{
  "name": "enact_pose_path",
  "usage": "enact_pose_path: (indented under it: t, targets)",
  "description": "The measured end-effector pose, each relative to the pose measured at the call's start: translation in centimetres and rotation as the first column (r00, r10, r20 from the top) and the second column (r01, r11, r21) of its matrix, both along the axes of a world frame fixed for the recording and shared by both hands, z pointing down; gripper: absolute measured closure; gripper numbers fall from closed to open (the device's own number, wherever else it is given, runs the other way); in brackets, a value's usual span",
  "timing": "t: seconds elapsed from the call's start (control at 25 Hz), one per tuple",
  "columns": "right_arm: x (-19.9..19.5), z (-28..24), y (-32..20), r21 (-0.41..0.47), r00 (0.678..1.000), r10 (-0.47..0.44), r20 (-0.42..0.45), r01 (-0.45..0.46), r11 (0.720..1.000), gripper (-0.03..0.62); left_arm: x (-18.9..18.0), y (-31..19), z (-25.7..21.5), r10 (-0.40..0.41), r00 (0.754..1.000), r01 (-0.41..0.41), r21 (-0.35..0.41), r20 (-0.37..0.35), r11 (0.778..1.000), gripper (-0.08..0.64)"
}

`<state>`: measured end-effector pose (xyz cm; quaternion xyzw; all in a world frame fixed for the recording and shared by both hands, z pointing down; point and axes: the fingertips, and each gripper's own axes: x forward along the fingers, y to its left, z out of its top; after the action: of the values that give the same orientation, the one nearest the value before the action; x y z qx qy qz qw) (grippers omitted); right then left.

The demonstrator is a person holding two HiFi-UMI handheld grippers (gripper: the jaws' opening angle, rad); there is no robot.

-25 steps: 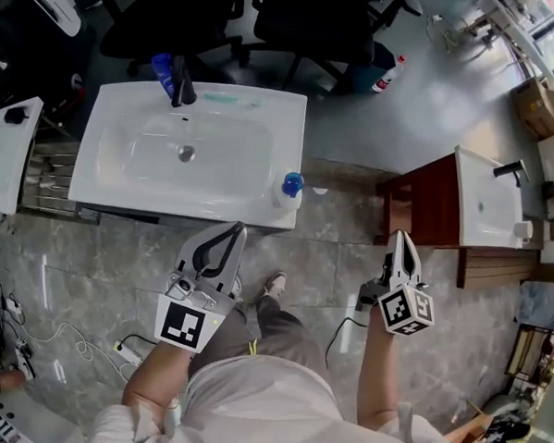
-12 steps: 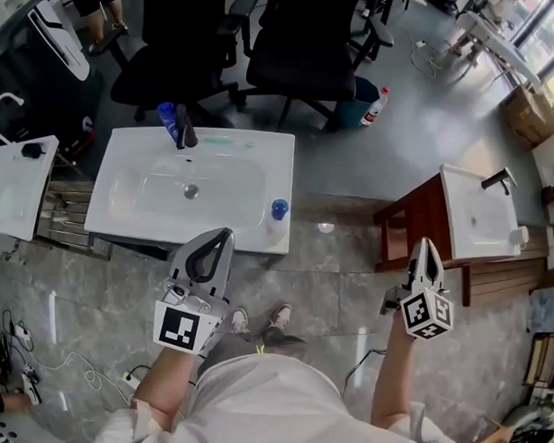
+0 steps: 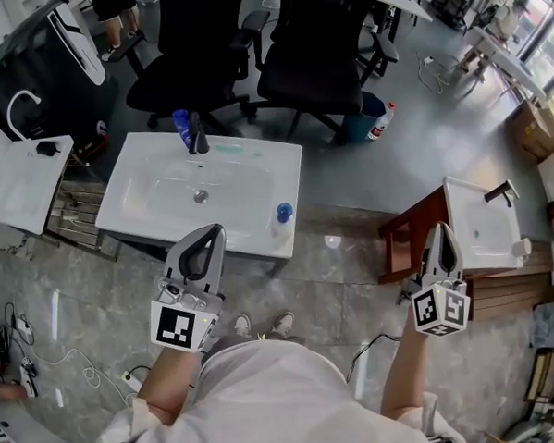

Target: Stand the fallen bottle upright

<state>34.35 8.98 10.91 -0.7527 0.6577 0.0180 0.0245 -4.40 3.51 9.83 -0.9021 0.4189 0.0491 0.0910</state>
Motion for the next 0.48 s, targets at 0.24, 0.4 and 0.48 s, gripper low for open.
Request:
enact_pose_path:
  t: [0.24,0.4,0.48]
  targets:
    - [-4.0,-1.2,-0.1,-0.004,0.992,-0.094,-0.089,0.094,0.996,0.551,-2.9,0.3,0.0,-0.079,0.997,0.079,-0.002,-0.002,0.997,0.545]
    - [-5.9,-1.2,0.8,-0.011,0.986,-0.127,-0.107,0.126,0.992,0.551,-3.8,0.2,-0.2,-0.1,0.995,0.1,-0.003,-0.002,0.995,0.545]
    - [-6.6,-1.0,1.5,-0.014,0.987,-0.134,-0.094,0.133,0.991,0.551,-4.2,0.2,-0.8,-0.106,0.994,0.106,0.009,-0.006,0.994,0.545]
